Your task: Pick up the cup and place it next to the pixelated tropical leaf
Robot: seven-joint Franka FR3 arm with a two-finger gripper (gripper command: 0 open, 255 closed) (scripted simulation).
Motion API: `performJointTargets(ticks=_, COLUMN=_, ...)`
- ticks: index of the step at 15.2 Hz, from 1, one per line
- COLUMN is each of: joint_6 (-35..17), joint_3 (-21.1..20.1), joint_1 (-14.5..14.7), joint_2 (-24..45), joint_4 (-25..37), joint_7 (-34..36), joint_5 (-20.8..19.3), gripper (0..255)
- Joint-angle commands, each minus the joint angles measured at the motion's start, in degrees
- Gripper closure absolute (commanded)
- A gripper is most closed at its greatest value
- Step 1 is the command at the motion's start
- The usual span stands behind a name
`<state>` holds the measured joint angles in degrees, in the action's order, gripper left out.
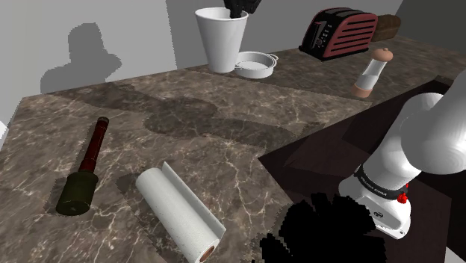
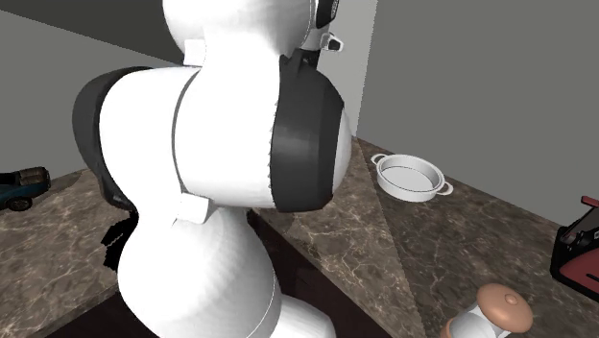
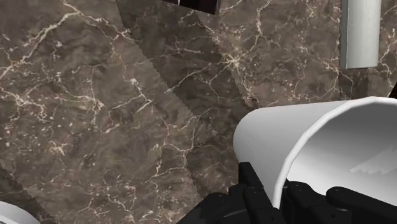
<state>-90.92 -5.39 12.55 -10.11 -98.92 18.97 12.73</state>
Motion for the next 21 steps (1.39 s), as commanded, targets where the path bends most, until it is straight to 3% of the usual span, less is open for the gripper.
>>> performJointTargets(ticks=1, joint_6=-0.7, joint_3=-1.1, joint_1=0.8, joint_2=-3.6, joint_4=-3.8, joint_7=1.8, joint_5=0.5, gripper=255)
performJointTargets(ticks=11, joint_6=-1.3, joint_3=-7.3, joint_1=4.9, joint_2=-18.3, joint_4=-16.8, joint_7=10.9, joint_5=4.4, gripper=255)
performJointTargets(ticks=21, joint_6=-0.1, joint_3=-15.1, joint_1=9.5, joint_2=-29.1, joint_4=-23.0, joint_7=21.9, joint_5=10.2, gripper=255)
